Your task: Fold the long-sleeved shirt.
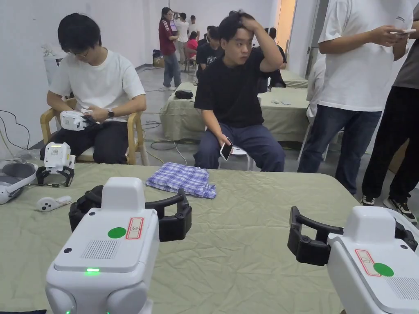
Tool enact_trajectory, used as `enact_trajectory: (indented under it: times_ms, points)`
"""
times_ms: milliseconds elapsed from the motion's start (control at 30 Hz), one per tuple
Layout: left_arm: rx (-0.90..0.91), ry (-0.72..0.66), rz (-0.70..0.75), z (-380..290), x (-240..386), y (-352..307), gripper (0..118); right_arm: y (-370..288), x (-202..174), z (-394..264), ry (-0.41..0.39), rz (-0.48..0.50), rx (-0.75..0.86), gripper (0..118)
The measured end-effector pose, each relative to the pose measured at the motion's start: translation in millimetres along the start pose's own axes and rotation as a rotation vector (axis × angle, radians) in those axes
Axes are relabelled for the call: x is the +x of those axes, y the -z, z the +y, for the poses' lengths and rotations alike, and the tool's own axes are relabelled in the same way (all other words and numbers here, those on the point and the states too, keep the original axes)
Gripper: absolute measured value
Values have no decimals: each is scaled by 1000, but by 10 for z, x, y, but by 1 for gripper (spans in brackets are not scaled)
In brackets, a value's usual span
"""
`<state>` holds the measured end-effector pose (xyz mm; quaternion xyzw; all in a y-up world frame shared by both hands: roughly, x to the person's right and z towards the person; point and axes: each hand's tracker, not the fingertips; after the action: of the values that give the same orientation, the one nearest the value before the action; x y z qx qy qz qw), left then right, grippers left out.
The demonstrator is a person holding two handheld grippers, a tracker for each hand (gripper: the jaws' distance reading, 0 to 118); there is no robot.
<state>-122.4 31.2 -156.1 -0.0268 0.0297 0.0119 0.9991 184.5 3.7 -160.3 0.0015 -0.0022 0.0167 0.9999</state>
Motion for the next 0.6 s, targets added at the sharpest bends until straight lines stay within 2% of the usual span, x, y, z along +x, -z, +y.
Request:
enact_trajectory:
  times_ms: [267, 600]
  points:
    - [19, 9, 61, 26, -78, -34, 111, -40, -45, 57, 2, 15, 8, 118]
    - [18, -12, 49, 84, -145, -57, 111, -47, -147, 152, -20, 25, 15, 118]
